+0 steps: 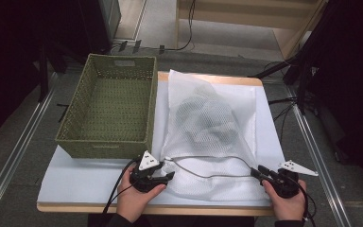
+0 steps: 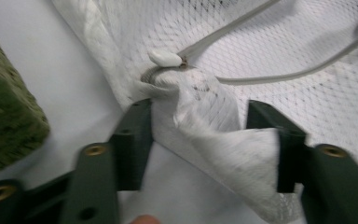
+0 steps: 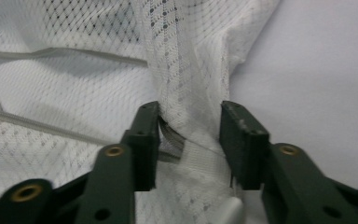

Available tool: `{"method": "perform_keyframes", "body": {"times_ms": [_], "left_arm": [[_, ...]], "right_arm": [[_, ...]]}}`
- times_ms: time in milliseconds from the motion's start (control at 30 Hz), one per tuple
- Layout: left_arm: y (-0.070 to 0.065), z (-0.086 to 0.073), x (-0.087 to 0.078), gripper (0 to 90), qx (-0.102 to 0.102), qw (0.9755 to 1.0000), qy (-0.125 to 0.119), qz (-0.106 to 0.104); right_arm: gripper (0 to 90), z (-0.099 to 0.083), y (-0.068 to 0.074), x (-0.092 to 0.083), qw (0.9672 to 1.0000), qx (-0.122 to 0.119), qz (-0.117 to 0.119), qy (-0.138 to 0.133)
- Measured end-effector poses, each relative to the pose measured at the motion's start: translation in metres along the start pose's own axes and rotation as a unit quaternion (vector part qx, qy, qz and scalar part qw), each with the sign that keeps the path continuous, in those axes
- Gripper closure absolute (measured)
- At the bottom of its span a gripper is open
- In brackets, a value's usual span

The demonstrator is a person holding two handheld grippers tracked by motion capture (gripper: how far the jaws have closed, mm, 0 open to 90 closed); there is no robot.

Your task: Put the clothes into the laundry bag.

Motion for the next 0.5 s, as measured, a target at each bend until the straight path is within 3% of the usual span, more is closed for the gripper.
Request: {"method": "perform_keyframes", "body": {"times_ms": [100, 167, 267, 333, 433, 500], "left_arm": [[0.002, -0.001, 0.001, 77.3, -0.005, 0.9997, 0.009, -0.021], [0.0, -0.002, 0.001, 84.6, 0.004, 0.9995, 0.013, -0.029], [-0.002, -0.004, -0.001, 87.1, 0.007, 0.9992, 0.012, -0.038], [-0.001, -0.006, -0.002, 87.4, 0.006, 0.9992, 0.01, -0.039], [-0.001, -0.008, -0.004, 87.4, 0.006, 0.9993, 0.005, -0.038], [0.0, -0.008, -0.006, 87.1, 0.0, 0.9993, -0.001, -0.037]], "right_arm": [[75.5, 0.001, -0.001, -0.001, 1.0, 0.007, -0.003, 0.002], [82.2, 0.004, -0.004, -0.002, 0.9999, 0.003, -0.012, -0.005], [86.3, 0.009, -0.01, -0.007, 0.999, -0.005, -0.041, -0.02], [86.4, 0.011, -0.016, -0.013, 0.9975, 0.003, -0.06, -0.037], [83.5, 0.01, -0.025, -0.018, 0.9961, 0.012, -0.067, -0.055], [75.4, 0.009, -0.028, -0.019, 0.9962, 0.016, -0.064, -0.058]]}}
Point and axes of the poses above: each handheld gripper's, and its own axes: x roughly forward along the jaws, z roughly out of its top, y roughly to its left, the point moved 3 cm from there along x, roughly forward along the jaws, and after that the axes turned 4 degrees about -x, right-handed, at the moved point
